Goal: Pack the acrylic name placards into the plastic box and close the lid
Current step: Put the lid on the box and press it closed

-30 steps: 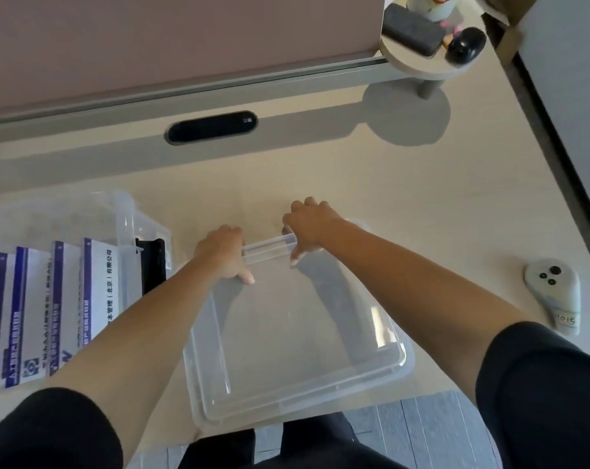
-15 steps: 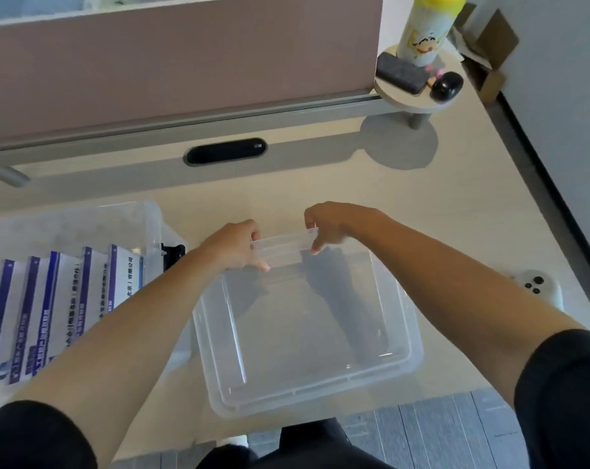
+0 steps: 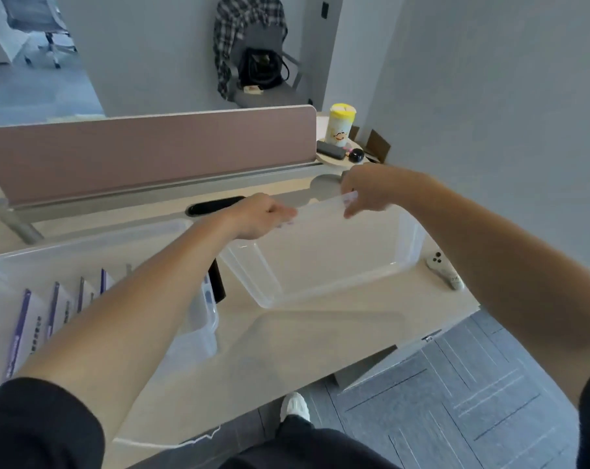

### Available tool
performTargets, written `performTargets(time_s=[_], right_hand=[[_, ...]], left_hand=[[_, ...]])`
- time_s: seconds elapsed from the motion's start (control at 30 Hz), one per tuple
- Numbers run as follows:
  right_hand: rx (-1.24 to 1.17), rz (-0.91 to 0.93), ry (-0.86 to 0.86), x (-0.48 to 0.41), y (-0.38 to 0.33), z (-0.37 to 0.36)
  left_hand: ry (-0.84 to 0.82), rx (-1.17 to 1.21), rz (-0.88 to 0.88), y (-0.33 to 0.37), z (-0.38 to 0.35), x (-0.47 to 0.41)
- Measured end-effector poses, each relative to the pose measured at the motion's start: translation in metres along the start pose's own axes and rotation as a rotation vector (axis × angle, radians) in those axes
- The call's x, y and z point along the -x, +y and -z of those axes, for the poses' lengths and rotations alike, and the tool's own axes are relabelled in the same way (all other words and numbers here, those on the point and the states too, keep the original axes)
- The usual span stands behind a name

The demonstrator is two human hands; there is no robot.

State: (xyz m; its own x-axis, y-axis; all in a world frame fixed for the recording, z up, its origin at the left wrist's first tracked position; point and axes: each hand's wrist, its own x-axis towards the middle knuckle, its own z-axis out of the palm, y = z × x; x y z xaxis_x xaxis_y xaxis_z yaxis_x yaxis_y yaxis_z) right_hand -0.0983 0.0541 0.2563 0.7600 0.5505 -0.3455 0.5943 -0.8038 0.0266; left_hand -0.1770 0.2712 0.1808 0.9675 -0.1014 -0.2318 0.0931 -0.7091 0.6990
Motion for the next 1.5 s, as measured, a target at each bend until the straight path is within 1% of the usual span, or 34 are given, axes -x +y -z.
performTargets(time_s=[0.07, 0.17, 0.27, 0.4, 0.47, 0.53, 0.6, 0.7, 0.77, 0.83, 0.93, 1.03, 1.13, 1.3, 1.37, 1.5], right_hand=[[0.017, -0.028, 0.096, 0.035, -0.016, 0.012], [-0.034, -0.082, 0.254, 0.074, -0.04, 0.026], [-0.055, -0.028, 0.359, 0.098, -0.069, 0.035], [-0.08, 0.087, 0.448, 0.103, -0.114, 0.04], [-0.093, 0.172, 0.472, 0.095, -0.142, 0.042], [-0.109, 0.235, 0.448, 0.083, -0.17, 0.042], [-0.139, 0.312, 0.421, 0.068, -0.202, 0.036], [-0.176, 0.397, 0.436, 0.044, -0.251, 0.017], [-0.259, 0.461, 0.413, 0.03, -0.281, -0.004], [-0.317, 0.496, 0.369, 0.017, -0.303, -0.028], [-0.336, 0.535, 0.329, 0.0, -0.325, -0.06], [-0.317, 0.539, 0.296, -0.007, -0.338, -0.089], [-0.269, 0.514, 0.284, -0.005, -0.345, -0.118], [-0.238, 0.38, 0.286, 0.005, -0.354, -0.151], [-0.218, 0.338, 0.269, 0.008, -0.355, -0.159], [-0.154, 0.252, 0.238, 0.012, -0.357, -0.167]], left_hand=[[0.081, -0.043, -0.082, 0.012, 0.011, 0.03], [0.189, -0.015, -0.175, 0.023, 0.026, 0.071], [0.297, -0.064, -0.219, 0.022, 0.045, 0.114], [0.499, -0.283, -0.266, 0.005, 0.069, 0.166], [0.62, -0.4, -0.277, -0.014, 0.08, 0.192], [0.712, -0.488, -0.264, -0.04, 0.088, 0.212], [0.788, -0.552, -0.228, -0.072, 0.09, 0.235], [0.893, -0.608, -0.146, -0.123, 0.087, 0.27], [0.912, -0.628, -0.057, -0.153, 0.08, 0.289], [0.885, -0.627, 0.016, -0.178, 0.07, 0.302], [0.828, -0.616, 0.1, -0.206, 0.053, 0.312], [0.8, -0.573, 0.134, -0.23, 0.034, 0.319], [0.746, -0.568, 0.134, -0.252, 0.018, 0.323], [0.66, -0.517, 0.034, -0.279, 0.005, 0.318], [0.646, -0.51, -0.013, -0.286, -0.001, 0.312], [0.632, -0.482, -0.032, -0.295, -0.013, 0.303]])
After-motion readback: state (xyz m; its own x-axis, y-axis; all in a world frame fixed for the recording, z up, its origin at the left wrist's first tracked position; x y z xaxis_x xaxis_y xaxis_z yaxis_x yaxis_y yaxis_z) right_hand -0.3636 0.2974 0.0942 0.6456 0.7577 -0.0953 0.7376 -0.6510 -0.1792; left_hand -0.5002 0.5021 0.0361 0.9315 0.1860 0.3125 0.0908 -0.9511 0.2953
